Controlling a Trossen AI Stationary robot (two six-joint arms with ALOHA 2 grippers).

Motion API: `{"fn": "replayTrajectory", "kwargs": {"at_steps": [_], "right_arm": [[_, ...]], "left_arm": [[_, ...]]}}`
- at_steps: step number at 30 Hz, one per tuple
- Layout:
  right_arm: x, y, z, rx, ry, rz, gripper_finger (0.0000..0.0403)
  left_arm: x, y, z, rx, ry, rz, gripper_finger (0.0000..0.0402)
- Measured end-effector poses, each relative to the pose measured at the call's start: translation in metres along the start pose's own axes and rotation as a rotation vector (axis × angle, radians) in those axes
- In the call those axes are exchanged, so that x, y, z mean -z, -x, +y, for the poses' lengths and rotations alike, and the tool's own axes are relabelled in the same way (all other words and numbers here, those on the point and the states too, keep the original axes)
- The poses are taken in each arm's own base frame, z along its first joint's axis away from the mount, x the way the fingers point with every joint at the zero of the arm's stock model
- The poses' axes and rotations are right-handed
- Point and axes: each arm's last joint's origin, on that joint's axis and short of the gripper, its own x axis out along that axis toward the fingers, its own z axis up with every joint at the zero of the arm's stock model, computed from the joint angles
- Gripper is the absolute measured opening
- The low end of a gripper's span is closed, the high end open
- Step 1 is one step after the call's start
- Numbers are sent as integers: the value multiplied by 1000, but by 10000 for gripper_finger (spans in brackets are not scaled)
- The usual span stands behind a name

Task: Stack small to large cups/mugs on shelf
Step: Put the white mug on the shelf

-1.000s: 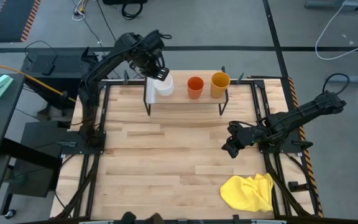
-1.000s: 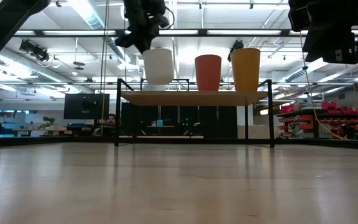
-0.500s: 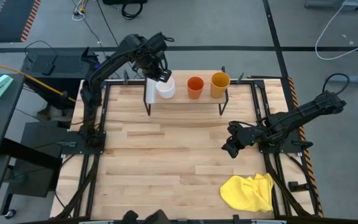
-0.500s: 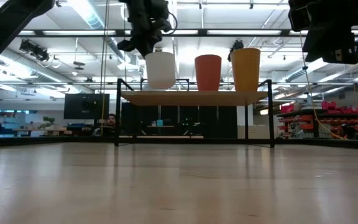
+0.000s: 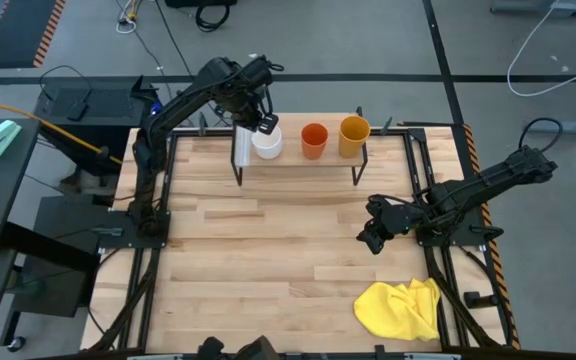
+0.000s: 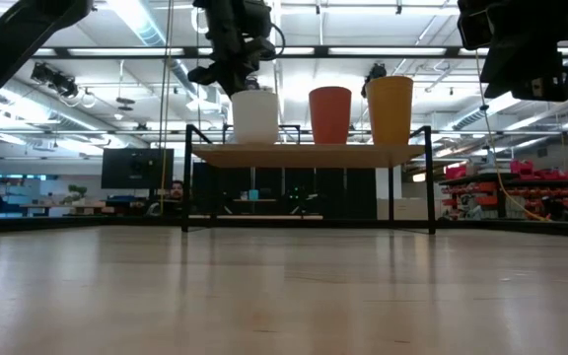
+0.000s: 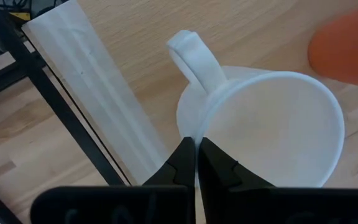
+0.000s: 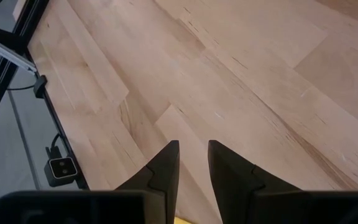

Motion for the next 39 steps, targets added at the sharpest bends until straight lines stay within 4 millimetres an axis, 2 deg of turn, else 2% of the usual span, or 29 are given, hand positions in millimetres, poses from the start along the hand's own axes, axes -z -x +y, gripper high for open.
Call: {"fn": "replayTrajectory", "kwargs": {"at_steps": [18,24,29,34,39], "right_arm": [[0,0,0,0,2,0,93],[0,0,0,0,4,0,93],[0,0,0,0,4,0,93],[0,0,0,0,4,0,93],[0,0,0,0,4,-1,93]], "left_arm": [[-3,-8,-1,0,-15,20,11],[-3,-8,-1,-2,-29,19,48],[-3,-8,-1,-2,-43,19,59],[-3,-3,-2,7,-43,0,57],[0,11,-1,25,-44,-31,56]]}}
